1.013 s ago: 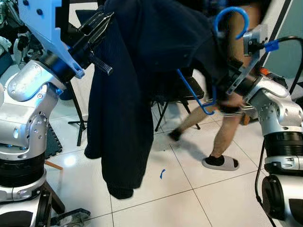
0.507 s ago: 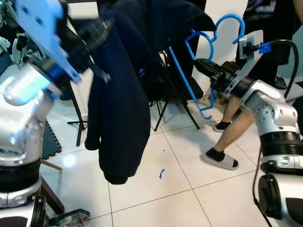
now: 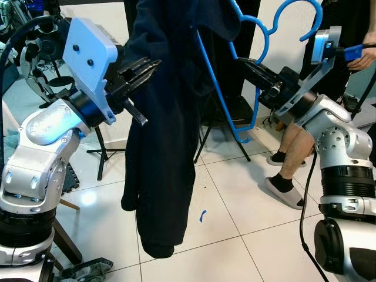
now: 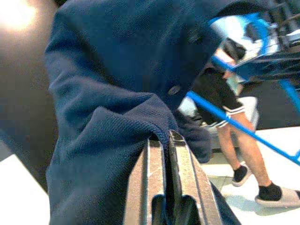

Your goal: Hang hanger

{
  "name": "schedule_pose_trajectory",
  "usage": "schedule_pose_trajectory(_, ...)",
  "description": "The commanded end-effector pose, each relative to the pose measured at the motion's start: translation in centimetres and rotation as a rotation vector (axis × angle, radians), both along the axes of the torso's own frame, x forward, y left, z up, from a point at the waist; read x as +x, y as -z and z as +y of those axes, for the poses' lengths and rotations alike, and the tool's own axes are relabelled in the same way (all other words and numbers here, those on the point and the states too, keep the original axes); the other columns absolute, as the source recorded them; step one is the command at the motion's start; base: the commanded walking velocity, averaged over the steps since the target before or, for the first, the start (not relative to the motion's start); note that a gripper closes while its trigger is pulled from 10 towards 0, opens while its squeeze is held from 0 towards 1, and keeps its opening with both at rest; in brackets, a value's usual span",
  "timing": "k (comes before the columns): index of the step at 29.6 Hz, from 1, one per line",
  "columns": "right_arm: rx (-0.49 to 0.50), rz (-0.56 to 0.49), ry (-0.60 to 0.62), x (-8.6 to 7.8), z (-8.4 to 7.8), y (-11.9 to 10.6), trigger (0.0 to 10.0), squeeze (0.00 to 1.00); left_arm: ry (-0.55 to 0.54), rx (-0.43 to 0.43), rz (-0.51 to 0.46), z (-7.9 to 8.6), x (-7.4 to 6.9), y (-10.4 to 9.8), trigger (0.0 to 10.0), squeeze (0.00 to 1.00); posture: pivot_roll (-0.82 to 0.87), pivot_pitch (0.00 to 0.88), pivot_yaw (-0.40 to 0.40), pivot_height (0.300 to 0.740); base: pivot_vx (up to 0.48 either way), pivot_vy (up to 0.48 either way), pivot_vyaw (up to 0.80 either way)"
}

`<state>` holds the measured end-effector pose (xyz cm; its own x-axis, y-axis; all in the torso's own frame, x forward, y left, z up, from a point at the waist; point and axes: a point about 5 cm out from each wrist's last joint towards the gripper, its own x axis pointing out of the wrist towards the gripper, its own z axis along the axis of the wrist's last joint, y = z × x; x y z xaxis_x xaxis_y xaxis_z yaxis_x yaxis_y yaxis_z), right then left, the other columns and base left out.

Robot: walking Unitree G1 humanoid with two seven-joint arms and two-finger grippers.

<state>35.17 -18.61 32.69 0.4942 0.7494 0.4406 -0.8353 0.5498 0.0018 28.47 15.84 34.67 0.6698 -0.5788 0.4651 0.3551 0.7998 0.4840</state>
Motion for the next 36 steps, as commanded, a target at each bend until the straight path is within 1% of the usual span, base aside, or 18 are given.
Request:
schedule_pose_trajectory(1, 0.030, -0.039, -0.027, -0.5, 0.3, -0.8, 10.0, 0.00, -0.060, -0.014, -0.019, 1.1, 0.1, -0.4, 10.0, 1.00, 0.01, 0.000, 0.019, 0.740, 0.000, 0.000, 0.00)
schedule_pose_trajectory(9, 0.052, -0.041, -0.031, -0.7, 0.3, -1.0, 10.0, 0.00, -0.110, -0.019, -0.024, 1.7, 0.4, -0.4, 10.0, 1.00, 0.01, 0.000, 0.022, 0.740, 0.000, 0.000, 0.00)
schedule_pose_trajectory(12, 0.080, -0.043, -0.012, -0.6, 0.2, -1.3, 10.0, 0.00, -0.228, -0.002, -0.008, 3.5, 1.0, -0.3, 10.0, 1.00, 0.01, 0.000, 0.025, 0.740, 0.000, 0.000, 0.00)
schedule_pose_trajectory(14, 0.080, -0.043, -0.012, -0.6, 0.2, -1.3, 10.0, 0.00, -0.228, -0.002, -0.008, 3.5, 1.0, -0.3, 10.0, 1.00, 0.01, 0.000, 0.025, 0.740, 0.000, 0.000, 0.00)
schedule_pose_trajectory(19, 0.099, -0.027, 0.046, -0.1, 0.0, -1.2, 10.0, 0.00, -0.344, -0.048, -0.013, 5.3, 1.2, -0.8, 10.0, 1.00, 0.01, 0.000, 0.025, 0.740, 0.000, 0.000, 0.00)
schedule_pose_trajectory(20, 0.066, -0.001, 0.113, 0.7, 0.3, -0.5, 10.0, 0.00, -0.374, -0.154, -0.047, 5.8, 1.1, -2.0, 10.0, 1.00, 0.01, 0.000, 0.026, 0.740, 0.000, 0.000, 0.00)
schedule_pose_trajectory(21, 0.066, -0.001, 0.113, 0.7, 0.3, -0.5, 10.0, 0.00, -0.374, -0.154, -0.047, 5.8, 1.1, -2.0, 10.0, 1.00, 0.01, 0.000, 0.026, 0.740, 0.000, 0.000, 0.00)
schedule_pose_trajectory(22, 0.039, 0.022, 0.160, 1.3, 0.8, 0.2, 10.0, 0.00, -0.369, -0.255, -0.070, 5.8, 0.9, -3.0, 10.0, 1.00, 0.01, 0.000, 0.024, 0.740, 0.000, 0.000, 0.00)
schedule_pose_trajectory(24, 0.039, 0.022, 0.160, 1.3, 0.8, 0.2, 10.0, 0.00, -0.369, -0.255, -0.070, 5.8, 0.9, -3.0, 10.0, 1.00, 0.01, 0.000, 0.024, 0.740, 0.000, 0.000, 0.00)
schedule_pose_trajectory(26, -0.060, 0.045, 0.209, 2.0, 3.0, 2.1, 10.0, 0.00, -0.262, -0.439, -0.078, 4.1, 0.9, -4.3, 10.0, 1.00, 0.02, 0.000, 0.024, 0.740, 0.000, 0.000, 0.00)
schedule_pose_trajectory(28, -0.060, 0.045, 0.209, 2.0, 3.0, 2.1, 10.0, 0.00, -0.262, -0.439, -0.078, 4.1, 0.9, -4.3, 10.0, 1.00, 0.02, 0.000, 0.024, 0.740, 0.000, 0.000, 0.00)
schedule_pose_trajectory(29, -0.102, 0.043, 0.214, 2.0, 4.1, 2.9, 10.0, 0.00, -0.206, -0.511, -0.063, 3.1, 1.1, -4.6, 10.0, 1.00, 0.02, 0.000, 0.025, 0.740, 0.000, 0.000, 0.00)
schedule_pose_trajectory(30, -0.102, 0.043, 0.214, 2.0, 4.1, 2.9, 10.0, 0.00, -0.206, -0.511, -0.063, 3.1, 1.1, -4.6, 10.0, 1.00, 0.02, 0.000, 0.025, 0.740, 0.000, 0.000, 0.00)
schedule_pose_trajectory(31, -0.151, 0.034, 0.215, 2.0, 5.3, 3.5, 10.0, 0.00, -0.132, -0.616, -0.028, 1.9, 1.4, -4.8, 10.0, 1.00, 0.02, 0.000, 0.027, 0.740, 0.000, 0.000, 0.00)
schedule_pose_trajectory(33, -0.151, 0.034, 0.215, 2.0, 5.3, 3.5, 10.0, 0.00, -0.132, -0.616, -0.028, 1.9, 1.4, -4.8, 10.0, 1.00, 0.02, 0.000, 0.027, 0.740, 0.000, 0.000, 0.00)
schedule_pose_trajectory(34, -0.178, 0.025, 0.214, 2.0, 6.1, 3.8, 10.0, 0.00, -0.067, -0.676, 0.013, 0.8, 1.7, -4.9, 10.0, 0.30, 0.02, 0.000, 0.028, 0.740, 0.000, 0.000, 0.00)
schedule_pose_trajectory(35, -0.178, 0.025, 0.214, 2.0, 6.1, 3.8, 10.0, 0.00, -0.067, -0.676, 0.013, 0.8, 1.7, -4.9, 10.0, 0.30, 0.02, 0.000, 0.028, 0.740, 0.000, 0.000, 0.00)
schedule_pose_trajectory(36, -0.190, 0.014, 0.211, 1.9, 6.8, 3.8, 10.0, 0.00, -0.002, -0.703, 0.058, -0.4, 2.1, -4.9, 10.0, 0.00, 0.02, 0.000, 0.030, 0.740, 0.000, 0.000, 0.00)
